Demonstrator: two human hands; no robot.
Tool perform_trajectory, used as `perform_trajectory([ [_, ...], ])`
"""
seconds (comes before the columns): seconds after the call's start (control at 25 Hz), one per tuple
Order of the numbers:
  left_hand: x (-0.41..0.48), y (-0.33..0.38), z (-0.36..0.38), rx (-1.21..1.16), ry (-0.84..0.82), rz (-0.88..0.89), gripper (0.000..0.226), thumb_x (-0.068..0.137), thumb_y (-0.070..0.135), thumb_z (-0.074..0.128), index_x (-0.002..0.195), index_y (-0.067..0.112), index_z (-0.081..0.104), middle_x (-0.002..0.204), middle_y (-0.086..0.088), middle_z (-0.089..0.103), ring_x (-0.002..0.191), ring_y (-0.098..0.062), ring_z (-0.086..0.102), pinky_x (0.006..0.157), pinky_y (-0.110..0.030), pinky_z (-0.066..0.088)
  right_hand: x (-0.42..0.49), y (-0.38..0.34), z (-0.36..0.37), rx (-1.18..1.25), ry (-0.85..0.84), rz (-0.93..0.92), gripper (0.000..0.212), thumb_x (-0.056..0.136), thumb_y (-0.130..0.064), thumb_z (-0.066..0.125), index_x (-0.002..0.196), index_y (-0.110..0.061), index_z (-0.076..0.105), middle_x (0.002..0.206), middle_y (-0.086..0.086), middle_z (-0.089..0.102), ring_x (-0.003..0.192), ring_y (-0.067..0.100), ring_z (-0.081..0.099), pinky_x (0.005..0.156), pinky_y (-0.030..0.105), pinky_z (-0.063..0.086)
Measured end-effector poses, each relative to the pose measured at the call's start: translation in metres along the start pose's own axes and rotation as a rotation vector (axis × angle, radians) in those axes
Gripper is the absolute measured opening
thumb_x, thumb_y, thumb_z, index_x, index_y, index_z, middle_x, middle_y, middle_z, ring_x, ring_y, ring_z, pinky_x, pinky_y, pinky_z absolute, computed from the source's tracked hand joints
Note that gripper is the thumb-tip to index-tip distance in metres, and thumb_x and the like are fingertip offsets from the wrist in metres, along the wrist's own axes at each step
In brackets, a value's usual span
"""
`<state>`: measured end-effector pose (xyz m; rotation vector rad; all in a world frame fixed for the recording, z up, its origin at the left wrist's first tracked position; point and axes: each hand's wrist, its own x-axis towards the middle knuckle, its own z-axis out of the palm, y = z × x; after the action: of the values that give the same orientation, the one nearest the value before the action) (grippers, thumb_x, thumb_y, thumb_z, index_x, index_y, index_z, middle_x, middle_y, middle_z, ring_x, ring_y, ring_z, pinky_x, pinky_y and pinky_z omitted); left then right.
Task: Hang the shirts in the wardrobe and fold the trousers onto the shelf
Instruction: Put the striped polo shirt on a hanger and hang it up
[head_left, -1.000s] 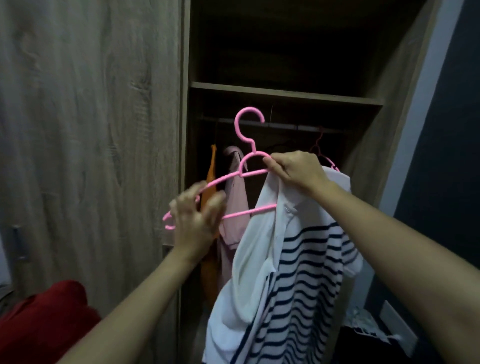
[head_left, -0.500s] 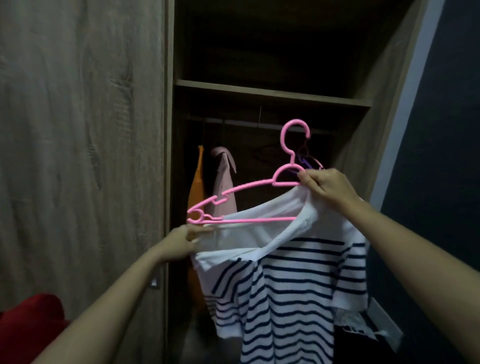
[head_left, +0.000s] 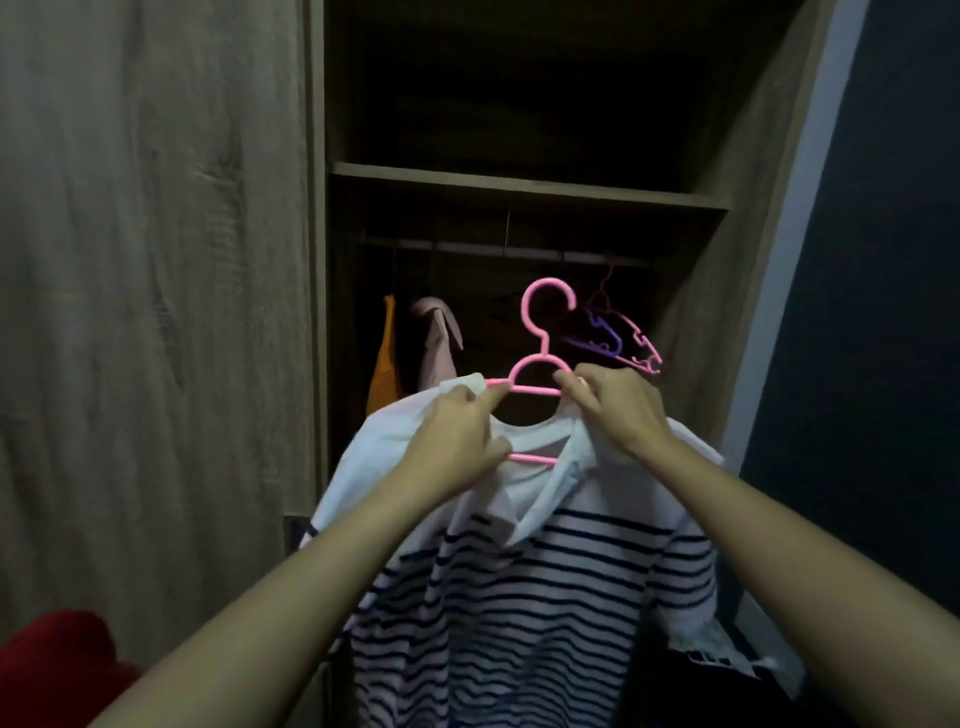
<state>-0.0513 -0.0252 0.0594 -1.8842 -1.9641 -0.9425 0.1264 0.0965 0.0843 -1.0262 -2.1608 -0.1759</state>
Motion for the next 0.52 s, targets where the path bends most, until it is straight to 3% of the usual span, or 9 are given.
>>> perform_trajectory([
  [0.12,0.001,-0.028,-0.004,0.171,0.258,0.047,0.062,0.086,0.054,0.042,0.139,0.022,0.039,0.127,-0.009,0.053,0.112,-0.030,0.051,0.089,-0.042,0.043,0.004,0.014,-0.014,0.109,0.032,0.019,0.043,0.092,-0.054,0.041,0.073,-0.019,0.059,0.067,-0.004,0.060,0.075,0.019,0.059,0.063,0.031,0.036],
  [0.2,0.006,-0.044,-0.011,0.230,0.186,0.033,0.055,0.090,0.056,0.042,0.134,0.024,0.040,0.118,-0.003,0.058,0.104,-0.022,0.057,0.086,-0.040,0.048,0.005,0.013,-0.021,0.189,0.035,-0.029,0.040,0.092,-0.051,0.044,0.072,-0.020,0.060,0.066,-0.003,0.061,0.072,0.017,0.058,0.060,0.030,0.036],
  [0.32,0.008,-0.055,-0.023,-0.043,0.065,0.136,0.033,0.092,0.049,0.045,0.118,0.029,0.052,0.086,0.010,0.061,0.079,-0.010,0.062,0.070,-0.033,0.051,0.004,0.010,-0.025,0.156,0.007,-0.108,0.037,0.089,-0.055,0.040,0.074,-0.028,0.059,0.065,-0.006,0.059,0.070,0.015,0.057,0.056,0.023,0.034],
  [0.44,0.006,-0.067,-0.041,-0.387,0.014,0.113,0.024,0.093,0.037,0.052,0.114,0.028,0.060,0.092,0.008,0.065,0.083,-0.005,0.063,0.070,-0.023,0.047,-0.002,0.023,-0.028,0.043,0.063,-0.108,0.053,0.083,-0.063,0.022,0.087,-0.026,0.059,0.078,-0.008,0.062,0.081,0.018,0.060,0.063,0.029,0.034],
  [0.52,0.006,-0.072,-0.046,-0.431,0.051,0.073,0.023,0.092,0.030,0.054,0.113,0.025,0.063,0.097,0.003,0.067,0.086,-0.007,0.063,0.069,-0.019,0.044,-0.008,0.031,-0.028,0.014,0.088,-0.111,0.057,0.084,-0.062,0.013,0.095,-0.026,0.057,0.089,-0.006,0.065,0.089,0.020,0.060,0.069,0.031,0.037],
])
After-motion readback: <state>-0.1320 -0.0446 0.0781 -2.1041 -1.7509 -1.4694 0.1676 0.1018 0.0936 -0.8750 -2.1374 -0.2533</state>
